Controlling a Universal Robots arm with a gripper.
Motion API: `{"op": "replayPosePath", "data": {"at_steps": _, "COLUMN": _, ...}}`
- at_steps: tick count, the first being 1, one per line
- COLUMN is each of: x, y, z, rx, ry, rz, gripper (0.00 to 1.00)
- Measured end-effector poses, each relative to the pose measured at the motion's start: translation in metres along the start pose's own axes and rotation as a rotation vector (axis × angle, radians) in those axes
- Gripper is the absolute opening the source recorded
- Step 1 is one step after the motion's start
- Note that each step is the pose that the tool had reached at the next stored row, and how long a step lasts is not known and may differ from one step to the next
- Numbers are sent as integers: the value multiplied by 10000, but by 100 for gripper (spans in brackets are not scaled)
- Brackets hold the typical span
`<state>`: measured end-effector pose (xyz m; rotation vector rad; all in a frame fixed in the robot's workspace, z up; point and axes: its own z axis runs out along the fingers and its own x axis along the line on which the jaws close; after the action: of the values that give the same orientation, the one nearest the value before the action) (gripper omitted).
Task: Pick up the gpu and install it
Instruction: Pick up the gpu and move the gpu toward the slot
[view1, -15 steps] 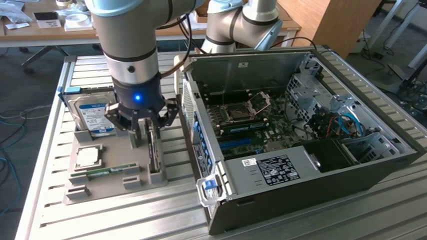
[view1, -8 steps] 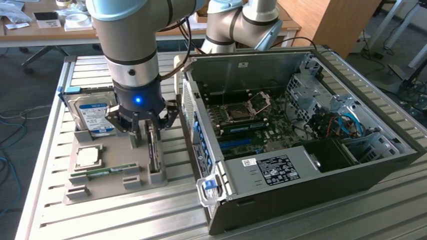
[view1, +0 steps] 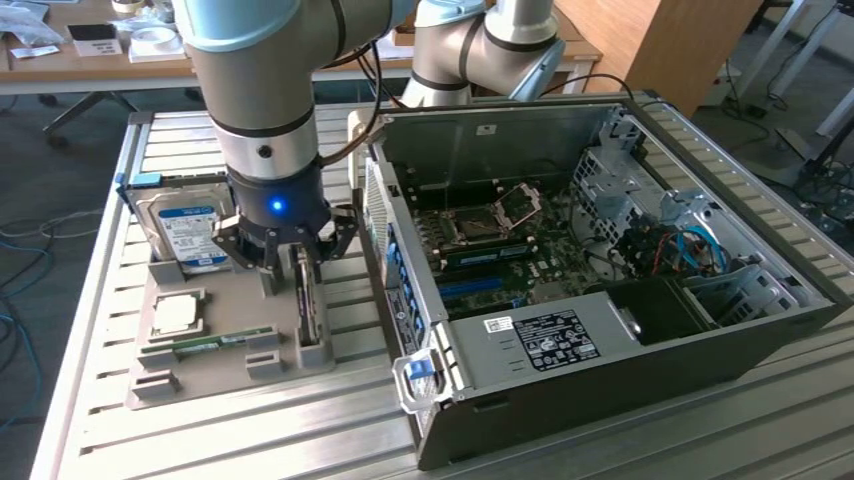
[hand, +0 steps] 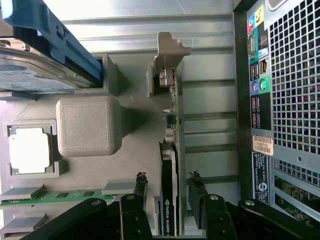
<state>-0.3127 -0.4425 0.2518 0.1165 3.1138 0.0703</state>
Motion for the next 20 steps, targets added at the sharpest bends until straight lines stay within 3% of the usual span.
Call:
{"op": "replayPosePath", "data": {"at_steps": 12, "x": 0, "y": 0, "z": 4, "rx": -1, "ry": -1, "rz": 1, "gripper": 47}}
{"op": "replayPosePath", "data": {"at_steps": 20, "x": 2, "y": -3, "z": 79, "rx": -1, "ry": -1, "rz": 0, "gripper": 47}}
